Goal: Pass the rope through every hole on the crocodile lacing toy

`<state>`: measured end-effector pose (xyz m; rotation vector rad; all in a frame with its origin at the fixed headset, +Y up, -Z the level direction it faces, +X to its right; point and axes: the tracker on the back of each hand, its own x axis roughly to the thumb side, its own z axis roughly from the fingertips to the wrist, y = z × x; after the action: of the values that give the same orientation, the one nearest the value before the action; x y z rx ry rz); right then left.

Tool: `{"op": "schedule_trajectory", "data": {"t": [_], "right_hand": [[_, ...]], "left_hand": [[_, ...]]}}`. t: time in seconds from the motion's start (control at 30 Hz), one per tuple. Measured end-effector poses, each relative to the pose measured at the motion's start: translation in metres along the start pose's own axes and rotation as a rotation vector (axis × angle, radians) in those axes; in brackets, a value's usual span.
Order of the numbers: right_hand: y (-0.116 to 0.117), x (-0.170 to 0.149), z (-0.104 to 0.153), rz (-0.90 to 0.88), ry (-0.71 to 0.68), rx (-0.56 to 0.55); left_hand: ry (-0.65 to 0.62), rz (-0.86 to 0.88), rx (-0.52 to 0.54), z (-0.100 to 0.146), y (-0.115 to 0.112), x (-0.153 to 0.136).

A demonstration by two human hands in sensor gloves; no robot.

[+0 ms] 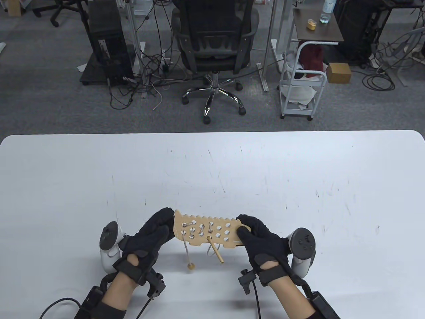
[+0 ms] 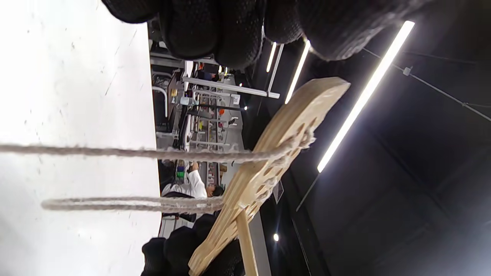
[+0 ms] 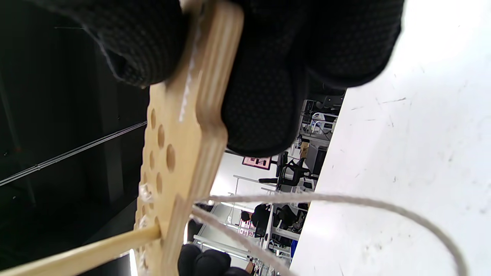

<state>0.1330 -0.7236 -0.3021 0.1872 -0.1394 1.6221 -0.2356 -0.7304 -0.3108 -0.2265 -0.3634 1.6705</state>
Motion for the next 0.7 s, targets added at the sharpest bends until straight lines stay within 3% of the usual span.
{"op": "schedule_trajectory", "data": {"t": [0.3, 0.7], "right_hand": [[-0.004, -0.003, -0.001, 0.049, 0.028, -0.038], [0.002, -0.002, 0.003, 0.084, 0.043, -0.040]], "left_hand": [[-0.123, -0.342, 0.109, 0.008, -0.008, 0.023], [-0.205, -0.673, 0.092, 0.012, -0.032, 0.034]]}}
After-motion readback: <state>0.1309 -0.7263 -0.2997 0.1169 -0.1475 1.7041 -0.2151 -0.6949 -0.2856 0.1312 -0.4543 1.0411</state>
